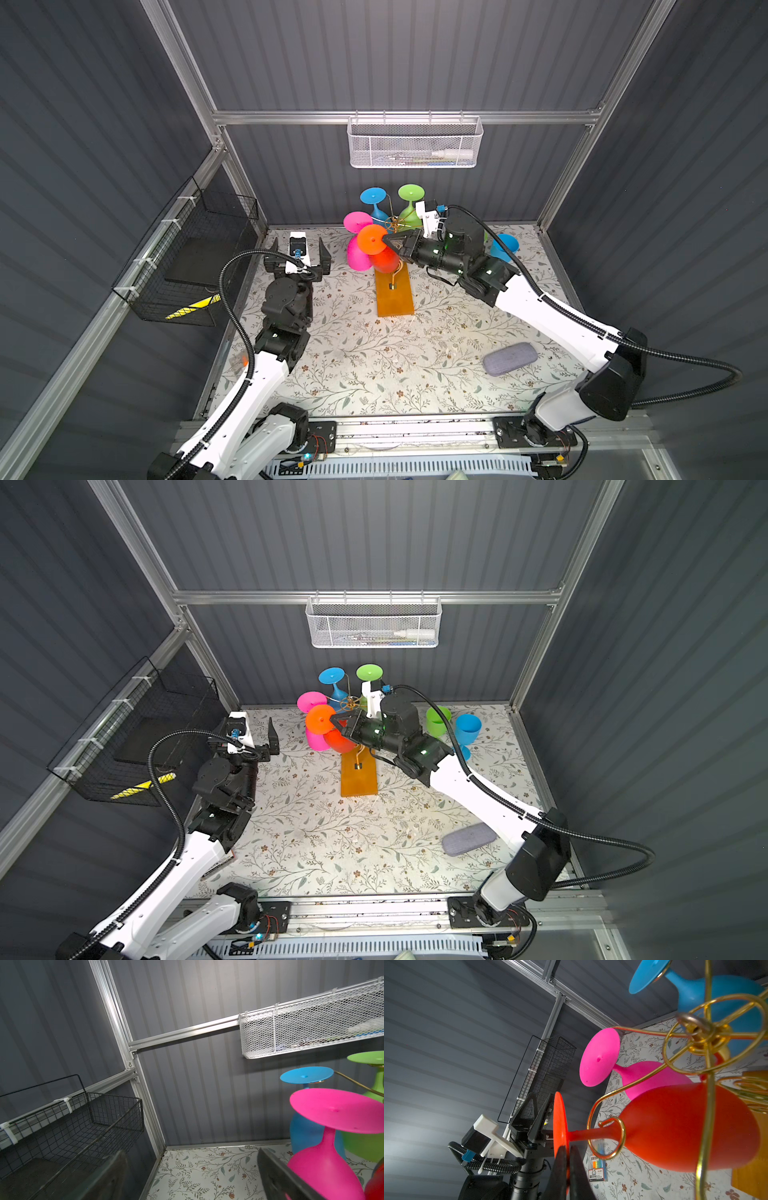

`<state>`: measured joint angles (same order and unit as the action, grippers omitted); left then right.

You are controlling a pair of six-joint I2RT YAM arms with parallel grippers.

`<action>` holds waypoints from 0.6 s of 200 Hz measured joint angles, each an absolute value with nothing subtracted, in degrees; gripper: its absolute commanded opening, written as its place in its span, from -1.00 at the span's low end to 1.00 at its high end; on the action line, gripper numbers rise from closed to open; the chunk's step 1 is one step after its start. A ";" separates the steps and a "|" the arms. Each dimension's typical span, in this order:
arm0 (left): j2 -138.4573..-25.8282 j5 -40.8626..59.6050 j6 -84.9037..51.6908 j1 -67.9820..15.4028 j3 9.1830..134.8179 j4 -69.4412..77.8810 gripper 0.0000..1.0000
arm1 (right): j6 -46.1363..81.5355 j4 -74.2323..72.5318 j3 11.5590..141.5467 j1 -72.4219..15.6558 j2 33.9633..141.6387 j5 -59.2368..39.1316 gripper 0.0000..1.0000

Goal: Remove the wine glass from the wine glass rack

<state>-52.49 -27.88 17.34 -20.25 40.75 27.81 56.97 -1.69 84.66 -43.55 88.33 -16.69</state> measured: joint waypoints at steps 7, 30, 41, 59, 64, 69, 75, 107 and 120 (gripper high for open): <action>-52.49 -27.88 17.34 -20.25 40.75 27.81 0.99 | 56.97 -1.65 85.01 -43.62 88.64 -16.73 -1.00; -52.45 -27.88 17.34 -20.25 40.75 27.83 0.99 | 56.99 -1.69 85.34 -43.72 89.30 -16.82 -1.00; -52.38 -27.88 17.34 -20.25 40.75 27.81 0.99 | 56.97 -1.56 85.36 -43.88 89.52 -16.95 -1.00; -52.34 -27.88 17.34 -20.25 40.75 27.81 0.99 | 56.82 -1.23 85.45 -43.94 89.73 -16.97 -1.00; -52.34 -27.88 17.34 -20.25 40.75 27.81 0.99 | 56.77 -1.08 85.54 -43.94 89.76 -16.99 -1.00; -52.34 -27.88 17.34 -20.25 40.75 27.81 0.99 | 56.73 -1.02 85.58 -43.99 89.76 -16.99 -1.00; -52.34 -27.88 17.34 -20.25 40.75 27.81 0.99 | 56.66 -0.86 85.67 -44.03 89.76 -16.99 -1.00; -52.34 -27.88 17.34 -20.25 40.75 27.81 0.99 | 56.34 -0.49 85.95 -44.40 89.76 -17.02 -1.00; -52.34 -27.88 17.34 -20.25 40.75 27.81 0.99 | 56.29 -0.30 85.95 -44.66 89.76 -17.04 -1.00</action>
